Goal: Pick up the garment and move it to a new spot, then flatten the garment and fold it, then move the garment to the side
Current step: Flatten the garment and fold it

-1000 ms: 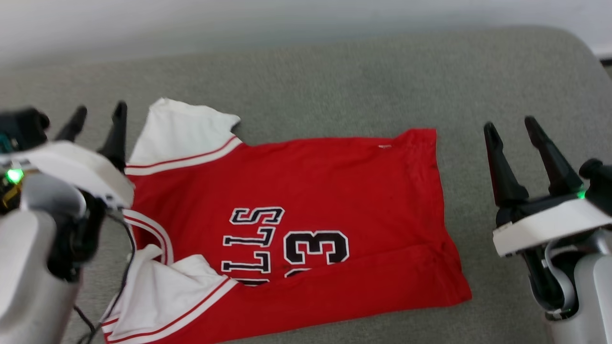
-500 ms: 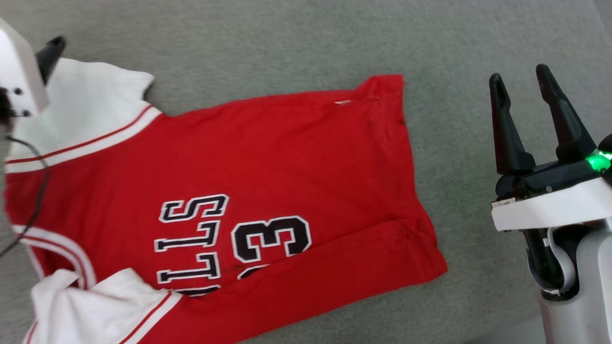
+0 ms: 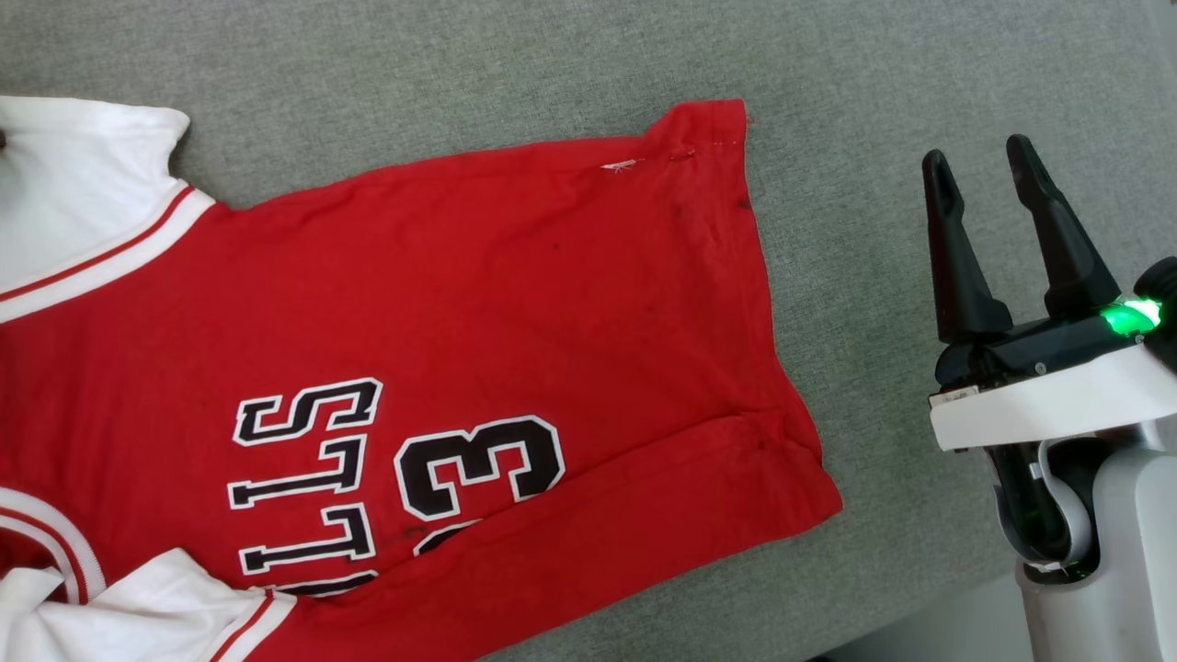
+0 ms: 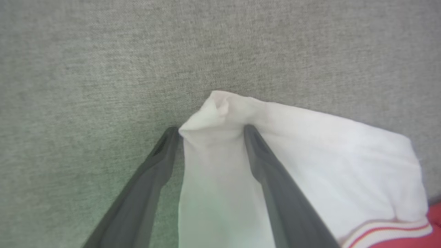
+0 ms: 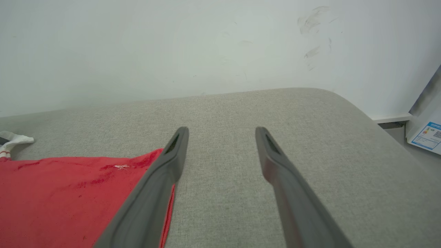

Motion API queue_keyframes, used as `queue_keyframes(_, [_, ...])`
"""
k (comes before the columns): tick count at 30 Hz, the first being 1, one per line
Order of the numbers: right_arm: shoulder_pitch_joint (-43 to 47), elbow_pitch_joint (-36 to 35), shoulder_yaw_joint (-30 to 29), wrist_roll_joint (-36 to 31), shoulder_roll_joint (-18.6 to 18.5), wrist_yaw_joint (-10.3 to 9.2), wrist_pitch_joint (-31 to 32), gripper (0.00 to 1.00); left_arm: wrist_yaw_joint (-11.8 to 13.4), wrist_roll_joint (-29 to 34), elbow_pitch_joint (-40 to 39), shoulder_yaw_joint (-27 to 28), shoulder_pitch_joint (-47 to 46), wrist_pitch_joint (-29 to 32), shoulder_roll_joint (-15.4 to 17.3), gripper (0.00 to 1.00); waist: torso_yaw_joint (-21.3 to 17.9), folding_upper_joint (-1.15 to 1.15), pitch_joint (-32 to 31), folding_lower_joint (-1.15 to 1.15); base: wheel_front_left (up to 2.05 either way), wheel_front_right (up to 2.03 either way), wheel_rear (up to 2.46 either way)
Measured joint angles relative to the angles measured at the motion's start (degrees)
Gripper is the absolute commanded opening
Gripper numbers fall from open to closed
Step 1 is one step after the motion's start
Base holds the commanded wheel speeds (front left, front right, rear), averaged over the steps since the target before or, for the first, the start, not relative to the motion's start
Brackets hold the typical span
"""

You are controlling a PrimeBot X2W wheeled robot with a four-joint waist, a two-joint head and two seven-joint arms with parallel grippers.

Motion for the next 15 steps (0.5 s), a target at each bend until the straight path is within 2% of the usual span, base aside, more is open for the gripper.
queue_keyframes(7, [-0.46,1.55,0.24,2.85,-1.99,0.0,3.2,1.0,-0.69,-0.02,0.31,0.52,2.0,-6.34,-2.13,0.0,1.32,0.0,-1.1,0.0,0.0,0.0,0.0])
queue_keyframes(11, [-4.33,6.48,0.86,7.3,-4.04,0.0,8.91,1.0,-2.16,-0.19,1.63,0.47,2.57,-11.51,-5.3,0.0,3.63,0.0,-3.26,0.01,0.0,0.0,0.0])
queue_keyframes(15, [-9.23,14.14,1.99,10.92,-6.58,-0.01,17.8,1.0,-3.94,0.54,1.55,-0.25,2.23,-15.37,-7.68,0.0,6.28,0.0,-5.01,0.01,0.0,0.0,0.0])
